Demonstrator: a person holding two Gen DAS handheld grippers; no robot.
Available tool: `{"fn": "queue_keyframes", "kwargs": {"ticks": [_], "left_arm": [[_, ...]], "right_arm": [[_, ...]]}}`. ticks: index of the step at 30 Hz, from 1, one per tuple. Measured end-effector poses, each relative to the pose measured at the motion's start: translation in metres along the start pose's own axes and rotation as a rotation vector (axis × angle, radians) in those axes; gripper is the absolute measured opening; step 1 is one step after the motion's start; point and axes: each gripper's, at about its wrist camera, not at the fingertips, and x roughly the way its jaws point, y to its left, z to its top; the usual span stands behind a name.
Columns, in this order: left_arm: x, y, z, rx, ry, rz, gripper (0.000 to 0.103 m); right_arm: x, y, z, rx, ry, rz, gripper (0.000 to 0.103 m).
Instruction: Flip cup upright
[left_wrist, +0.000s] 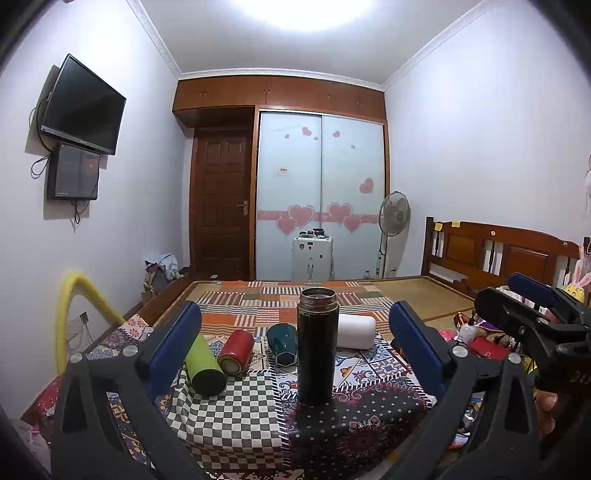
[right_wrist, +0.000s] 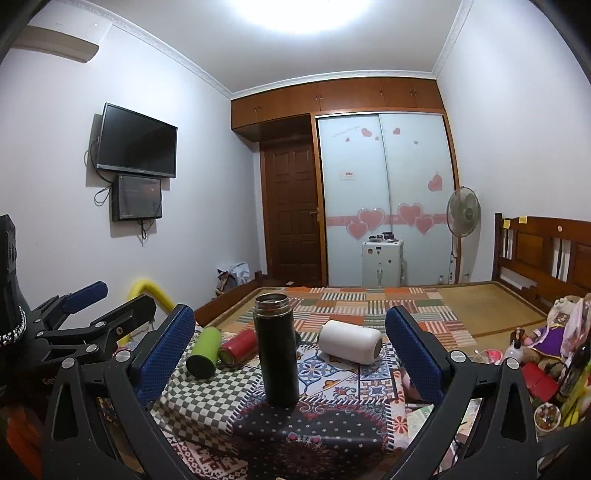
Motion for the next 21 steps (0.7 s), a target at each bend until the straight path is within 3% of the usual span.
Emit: {"fn": "queue_keyframes", "kwargs": {"ticks": [21], "left_arm": [[0.0029,-0.0070,-0.0001,0.017,0.005,-0.022,0.103]], "right_arm": [[-0.0011,-0.0015,0.0014,0.004,-0.007,-0.011,0.103]]}}
